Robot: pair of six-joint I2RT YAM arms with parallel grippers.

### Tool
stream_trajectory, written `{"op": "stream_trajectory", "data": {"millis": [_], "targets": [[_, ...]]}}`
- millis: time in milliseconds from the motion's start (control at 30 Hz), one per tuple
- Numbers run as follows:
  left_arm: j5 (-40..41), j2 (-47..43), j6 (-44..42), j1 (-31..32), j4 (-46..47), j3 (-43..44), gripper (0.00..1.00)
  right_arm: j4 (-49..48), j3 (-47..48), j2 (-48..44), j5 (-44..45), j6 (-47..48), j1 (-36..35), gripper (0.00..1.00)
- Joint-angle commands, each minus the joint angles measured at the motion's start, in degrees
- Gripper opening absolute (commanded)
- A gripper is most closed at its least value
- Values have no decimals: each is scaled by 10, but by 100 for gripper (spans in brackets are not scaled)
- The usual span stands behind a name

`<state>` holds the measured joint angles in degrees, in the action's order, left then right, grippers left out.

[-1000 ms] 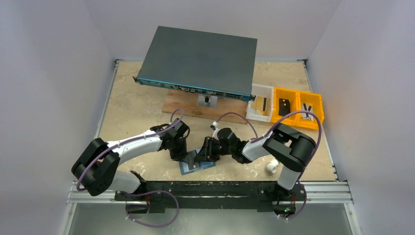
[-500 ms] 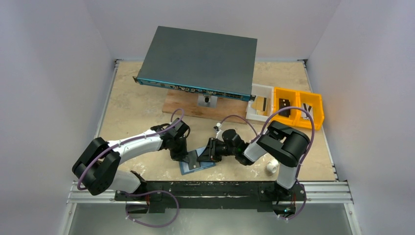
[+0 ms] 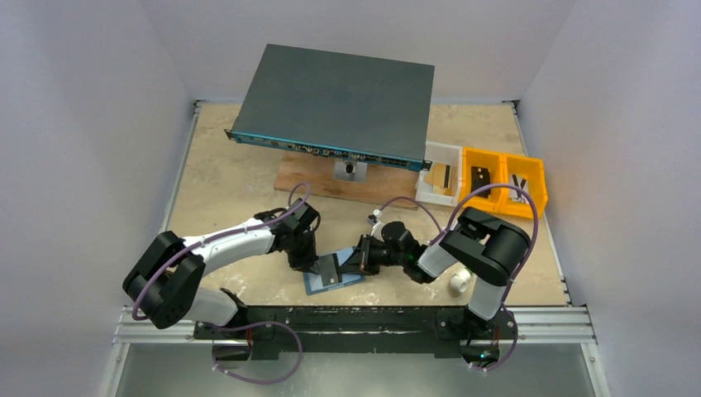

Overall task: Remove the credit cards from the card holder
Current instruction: Remove the credit card from the card holder.

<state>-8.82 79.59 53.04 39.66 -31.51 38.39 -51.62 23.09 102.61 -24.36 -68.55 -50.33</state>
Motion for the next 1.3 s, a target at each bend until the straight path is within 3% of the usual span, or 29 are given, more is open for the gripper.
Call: {"op": "stream_trajectory", "data": {"millis": [0,200,367,467,633,867,1267], "targets": [[72,15,-13,-14,-37,-30,0,16,-18,-21,24,5,8,0],[69,13,-13,-15,-33,-34,0,16,-15,-20,22,12,8,0],[64,17,-14,-15,-27,-32,0,10,7,4,7,17,8,26],[59,19,-14,-14,-24,-31,0,4,15,19,-1,16,7,29],[53,27,-17,-14,-19,-29,0,-6,26,43,-9,12,8,24],[71,20,-17,-15,-36,-24,0,2,2,19,4,10,8,1],[79,15,-20,-17,-45,-28,0,158,-27,-131,91,47,11,0]]}}
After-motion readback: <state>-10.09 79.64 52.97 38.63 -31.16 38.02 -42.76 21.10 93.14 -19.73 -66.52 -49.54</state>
